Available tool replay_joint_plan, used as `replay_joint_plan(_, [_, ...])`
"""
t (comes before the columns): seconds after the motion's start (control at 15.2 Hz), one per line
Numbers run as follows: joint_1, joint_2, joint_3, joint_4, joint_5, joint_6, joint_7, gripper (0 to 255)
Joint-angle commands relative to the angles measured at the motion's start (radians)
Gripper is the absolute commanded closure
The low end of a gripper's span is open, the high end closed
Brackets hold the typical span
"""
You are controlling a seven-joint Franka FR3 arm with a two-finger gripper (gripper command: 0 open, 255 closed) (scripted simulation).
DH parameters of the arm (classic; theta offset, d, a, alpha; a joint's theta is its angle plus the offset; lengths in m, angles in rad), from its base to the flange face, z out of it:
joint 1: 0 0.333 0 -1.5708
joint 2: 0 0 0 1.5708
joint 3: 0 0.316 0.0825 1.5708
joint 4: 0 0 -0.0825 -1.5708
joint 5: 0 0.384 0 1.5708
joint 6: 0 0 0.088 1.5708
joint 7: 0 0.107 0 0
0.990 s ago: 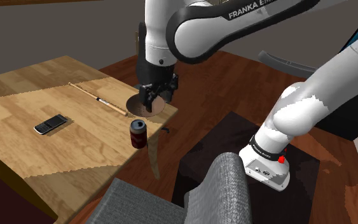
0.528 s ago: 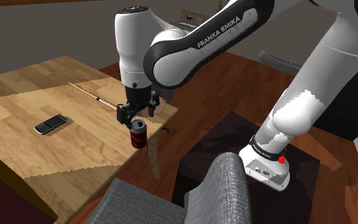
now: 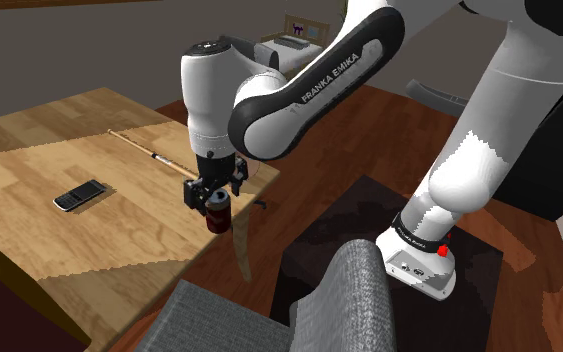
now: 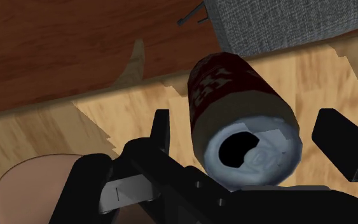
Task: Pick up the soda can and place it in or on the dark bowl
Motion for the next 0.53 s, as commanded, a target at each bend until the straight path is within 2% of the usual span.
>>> replay_joint_plan(0.0, [0.002, 0.008, 0.0, -0.003, -0.007, 0.009, 0.008, 0])
replay_joint_plan(0.4, [0.002, 0.008, 0.0, -0.003, -0.007, 0.009, 0.008, 0])
replay_joint_plan(0.46, [0.002, 0.008, 0.0, -0.003, -0.007, 0.009, 0.008, 255])
